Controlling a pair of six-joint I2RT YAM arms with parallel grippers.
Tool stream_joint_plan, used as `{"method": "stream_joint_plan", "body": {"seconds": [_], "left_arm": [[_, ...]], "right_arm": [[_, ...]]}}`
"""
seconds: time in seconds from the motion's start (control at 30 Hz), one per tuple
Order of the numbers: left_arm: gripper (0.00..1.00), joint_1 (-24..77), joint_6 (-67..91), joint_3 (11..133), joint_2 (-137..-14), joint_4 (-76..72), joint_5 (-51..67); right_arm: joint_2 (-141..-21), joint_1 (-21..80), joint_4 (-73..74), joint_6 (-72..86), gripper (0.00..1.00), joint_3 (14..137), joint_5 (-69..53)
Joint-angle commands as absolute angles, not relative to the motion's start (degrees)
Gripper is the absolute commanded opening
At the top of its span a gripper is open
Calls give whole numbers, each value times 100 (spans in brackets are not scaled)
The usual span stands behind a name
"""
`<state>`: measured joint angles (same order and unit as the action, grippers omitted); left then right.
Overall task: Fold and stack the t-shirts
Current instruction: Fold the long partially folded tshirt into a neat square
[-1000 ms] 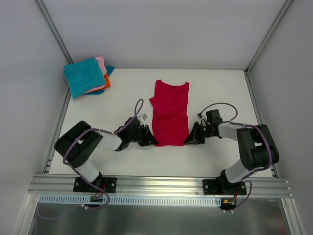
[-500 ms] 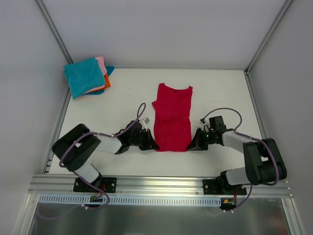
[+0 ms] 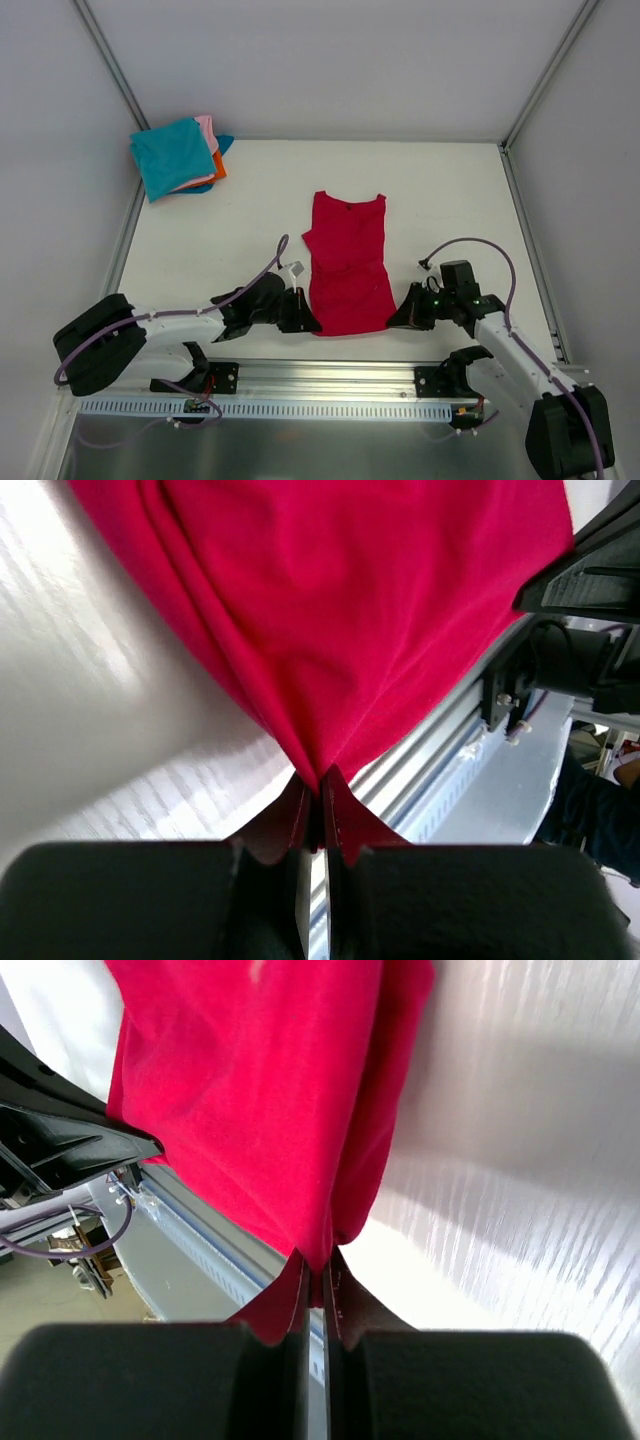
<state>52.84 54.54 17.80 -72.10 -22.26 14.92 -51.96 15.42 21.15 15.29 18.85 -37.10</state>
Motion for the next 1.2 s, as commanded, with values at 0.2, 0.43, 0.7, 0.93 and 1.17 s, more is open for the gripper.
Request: {"method": "stream_joint_plan", "body": {"seconds": [0.2,0.43,0.7,0.93,1.17], "left_arm": [[0,5440,5625,1845,-6197,-1091,967],[0,5440,5388,2592,-5889,-195,835],[0,5379,4844,3971,-5958,825,493],[0,4871,4526,4535,-6266,1037,790],[0,4088,4210,4851,-6792,940,1300]], "right_arm": [[-4025,1564,3533,1635,0,2092,-3603],[-4157,1564,3700,1644,0,2706,-3621],[-4867,1556,3850,1486,0,3839,-3498],[-5729,1547,3797,1336,0,4666,-3472],[-6792,1424,3648,1134,0,5387,-3472]]}}
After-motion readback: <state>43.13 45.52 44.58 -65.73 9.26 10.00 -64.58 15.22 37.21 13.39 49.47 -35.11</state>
